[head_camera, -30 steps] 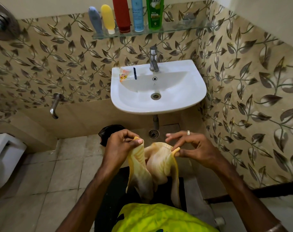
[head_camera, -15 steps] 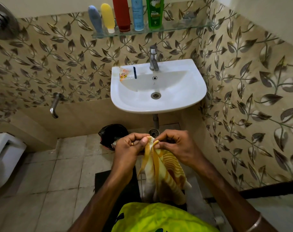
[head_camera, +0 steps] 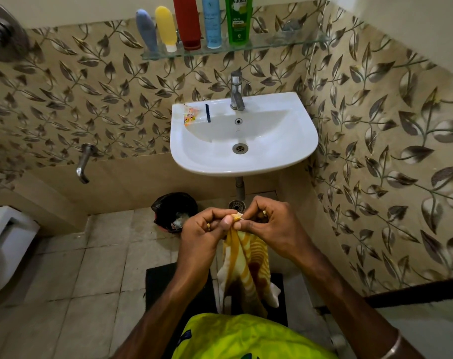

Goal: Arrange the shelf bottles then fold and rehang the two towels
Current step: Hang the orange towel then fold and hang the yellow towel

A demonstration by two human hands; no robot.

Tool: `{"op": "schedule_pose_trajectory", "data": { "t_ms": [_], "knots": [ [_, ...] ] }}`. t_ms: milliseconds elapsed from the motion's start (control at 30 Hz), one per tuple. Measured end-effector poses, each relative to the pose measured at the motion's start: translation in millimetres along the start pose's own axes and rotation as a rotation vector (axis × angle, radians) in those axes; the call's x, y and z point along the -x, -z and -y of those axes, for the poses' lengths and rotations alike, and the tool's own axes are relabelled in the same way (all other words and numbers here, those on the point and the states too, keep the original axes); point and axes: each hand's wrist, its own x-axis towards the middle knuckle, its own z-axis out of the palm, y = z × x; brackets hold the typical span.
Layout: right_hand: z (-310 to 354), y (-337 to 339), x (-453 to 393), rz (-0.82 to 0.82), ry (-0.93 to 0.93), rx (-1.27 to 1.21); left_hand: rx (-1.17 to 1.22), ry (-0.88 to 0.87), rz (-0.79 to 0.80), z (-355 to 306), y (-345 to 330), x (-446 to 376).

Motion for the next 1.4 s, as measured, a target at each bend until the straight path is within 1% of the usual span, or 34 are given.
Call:
{"op": "schedule_pose_trajectory", "data": {
  "t_ms": [100,167,267,400,500,567,633,733,800,933,967,1067,1133,1200,1267,1333,1400],
  "knots": [
    [0,0,-1,-0.006,0.004,0.039,-0.010,-0.022,0.022,-3,0,2],
    [-1,-2,-2,0.030,-0.036,0.012,-0.023,-0.026,0.009,-4,0,2],
    [-4,-3,-3,0.156,-0.107,-0.086,-0.041,-0.013,-0.020,-4,1,1],
    [-10,6,-8,0.344,-0.119,-0.058,-0.081,-0.009,0.002,-1,4,0],
    [-11,12,-10,0.424,-0.181,-0.038,-0.124,-0.019,-0.008,1,10,-2],
    [-11,13,-9,0.407,-0.191,-0.054,-0.158,-0.032,-0.009,0,12,-5],
    [-12,12,-8,0.350,-0.170,-0.098,-0.195,-0.058,-0.013,-2,12,-7],
    [-13,7,-6,0.288,-0.143,-0.130,-0.297,-0.110,-0.061,-1,12,-9],
    [-13,3,-5,0.291,-0.158,-0.160,-0.380,-0.150,-0.099,0,13,-9],
    [-16,-2,-4,0.349,-0.217,-0.237,-0.514,-0.271,-0.134,1,8,-6],
    [-16,-3,-4,0.330,-0.224,-0.247,-0.532,-0.299,-0.141,3,7,-6],
    [-21,-7,-1,0.206,-0.204,-0.302,-0.583,-0.370,-0.180,6,6,-6],
    [-22,-9,2,0.181,-0.188,-0.341,-0.625,-0.421,-0.204,7,5,-8],
    [-22,-11,3,0.226,-0.225,-0.410,-0.634,-0.457,-0.208,7,4,-9],
    [-23,-11,3,0.318,-0.282,-0.458,-0.618,-0.472,-0.194,7,3,-8],
    [-27,-8,3,0.415,-0.300,-0.440,-0.579,-0.464,-0.180,6,3,-6],
    [-30,-5,2,0.451,-0.316,-0.412,-0.519,-0.441,-0.172,3,6,-4]
  ]
}}
